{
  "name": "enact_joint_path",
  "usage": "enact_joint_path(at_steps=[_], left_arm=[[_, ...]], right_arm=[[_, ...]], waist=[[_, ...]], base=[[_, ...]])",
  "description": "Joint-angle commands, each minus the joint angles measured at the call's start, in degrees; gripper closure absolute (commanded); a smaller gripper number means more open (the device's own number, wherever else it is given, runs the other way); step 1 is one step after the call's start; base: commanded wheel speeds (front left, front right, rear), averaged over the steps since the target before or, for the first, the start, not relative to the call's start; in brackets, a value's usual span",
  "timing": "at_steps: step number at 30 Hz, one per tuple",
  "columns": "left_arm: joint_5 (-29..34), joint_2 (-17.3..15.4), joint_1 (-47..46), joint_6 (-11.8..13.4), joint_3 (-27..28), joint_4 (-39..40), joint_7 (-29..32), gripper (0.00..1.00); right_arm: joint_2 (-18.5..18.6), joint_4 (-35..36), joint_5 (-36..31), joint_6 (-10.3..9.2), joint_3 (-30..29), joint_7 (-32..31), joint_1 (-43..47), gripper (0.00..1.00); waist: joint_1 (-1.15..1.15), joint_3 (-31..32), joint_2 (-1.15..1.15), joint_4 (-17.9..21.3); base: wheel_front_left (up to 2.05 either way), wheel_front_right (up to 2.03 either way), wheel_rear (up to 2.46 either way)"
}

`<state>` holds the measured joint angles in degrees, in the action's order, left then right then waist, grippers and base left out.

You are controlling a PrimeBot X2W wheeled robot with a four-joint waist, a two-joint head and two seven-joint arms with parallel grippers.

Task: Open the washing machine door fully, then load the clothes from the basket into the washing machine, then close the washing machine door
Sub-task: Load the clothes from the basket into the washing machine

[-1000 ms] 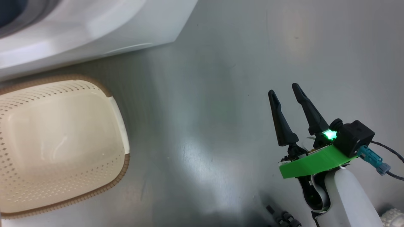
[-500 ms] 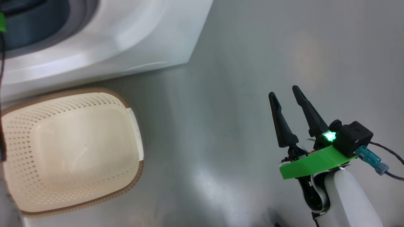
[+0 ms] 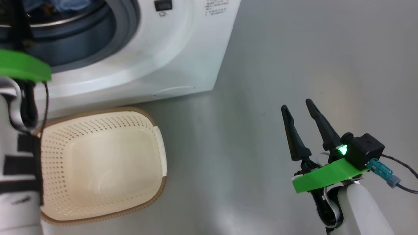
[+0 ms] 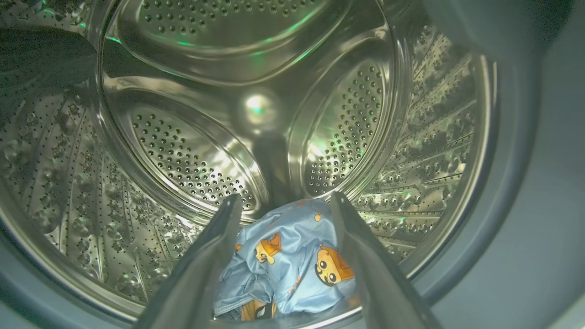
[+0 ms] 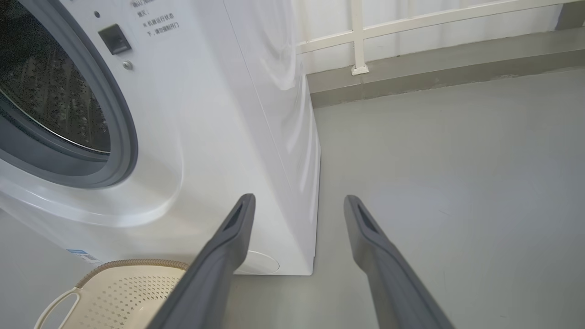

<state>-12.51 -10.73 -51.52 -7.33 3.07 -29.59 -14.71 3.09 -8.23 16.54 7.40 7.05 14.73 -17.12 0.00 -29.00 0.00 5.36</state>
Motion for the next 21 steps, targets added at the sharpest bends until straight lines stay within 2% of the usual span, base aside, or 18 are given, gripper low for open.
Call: enact_joint_path(at_steps=[1, 21], left_arm=[[0.43, -2.12, 2.02, -0.14, 1.37, 2.46, -0.29, 0.00], [3.56, 4.94, 27.70, -0.15, 6.29, 21.04, -0.29, 0.00]], right_arm=[[-0.22, 1.02, -0.51, 0.09, 1.32, 0.27, 1.53, 0.00], [-0.22, -0.58, -1.17, 0.09, 1.74, 0.27, 5.96, 0.00]], waist=[[0.00, 2.68, 0.00, -1.30], [0.00, 15.33, 0.00, -1.22]], base=[[0.00, 0.00, 0.00], [0.00, 0.00, 0.00]])
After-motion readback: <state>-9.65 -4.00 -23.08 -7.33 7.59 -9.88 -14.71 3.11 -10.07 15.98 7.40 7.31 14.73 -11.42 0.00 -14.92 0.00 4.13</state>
